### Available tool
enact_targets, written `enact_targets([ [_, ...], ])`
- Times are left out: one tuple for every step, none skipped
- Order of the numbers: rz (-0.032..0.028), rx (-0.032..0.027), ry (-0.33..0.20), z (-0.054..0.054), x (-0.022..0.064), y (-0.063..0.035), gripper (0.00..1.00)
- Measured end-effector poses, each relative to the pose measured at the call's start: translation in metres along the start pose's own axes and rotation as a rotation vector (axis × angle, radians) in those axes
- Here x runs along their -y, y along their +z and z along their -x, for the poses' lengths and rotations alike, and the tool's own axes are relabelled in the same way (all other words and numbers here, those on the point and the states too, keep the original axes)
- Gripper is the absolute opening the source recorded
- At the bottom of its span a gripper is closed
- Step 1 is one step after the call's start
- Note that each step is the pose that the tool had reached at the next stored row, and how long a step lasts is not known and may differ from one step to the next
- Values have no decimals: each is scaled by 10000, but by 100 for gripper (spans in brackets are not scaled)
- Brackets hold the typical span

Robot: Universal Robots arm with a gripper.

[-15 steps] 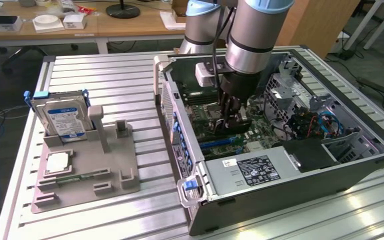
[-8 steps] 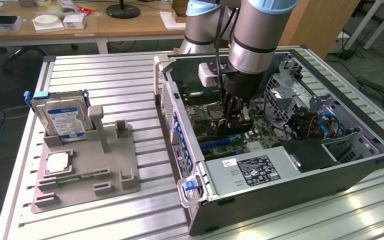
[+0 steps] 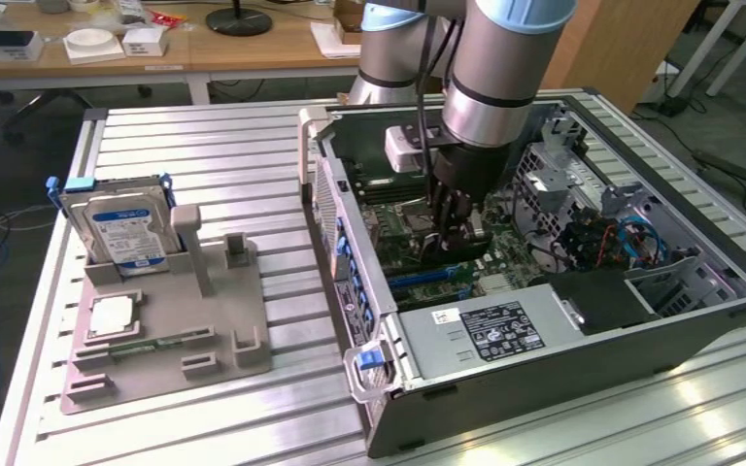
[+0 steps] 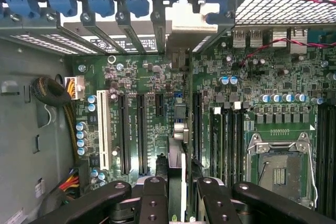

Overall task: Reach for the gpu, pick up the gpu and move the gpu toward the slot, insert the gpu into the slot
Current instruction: 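Insert the gpu into the slot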

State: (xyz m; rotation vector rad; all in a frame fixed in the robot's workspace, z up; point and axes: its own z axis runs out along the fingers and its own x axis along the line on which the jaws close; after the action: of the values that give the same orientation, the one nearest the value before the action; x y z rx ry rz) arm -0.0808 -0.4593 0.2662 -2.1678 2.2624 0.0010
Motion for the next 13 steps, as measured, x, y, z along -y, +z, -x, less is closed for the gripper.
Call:
enact_targets([
  [-15,-1,2,0,-3,0,26],
  [-24,0,0,0,-8,0,26],
  [-27,1,0,-1,-13,0,26],
  [-31,1,-1,-1,-17,0,26],
  [-38,2,-2,-1,-19,1,26],
  [-49,3,-1,-1,-22,4,26],
  [-59,2,-2,-2,-24,5,26],
  [-73,3,-3,-3,-23,8,26],
  [-90,1,-4,-4,-23,11,26],
  [-103,2,-3,-4,-24,13,26],
  [-108,3,-2,-3,-26,14,26],
  [-111,5,-2,-3,-28,17,26],
  [-112,5,-2,-4,-31,20,26],
])
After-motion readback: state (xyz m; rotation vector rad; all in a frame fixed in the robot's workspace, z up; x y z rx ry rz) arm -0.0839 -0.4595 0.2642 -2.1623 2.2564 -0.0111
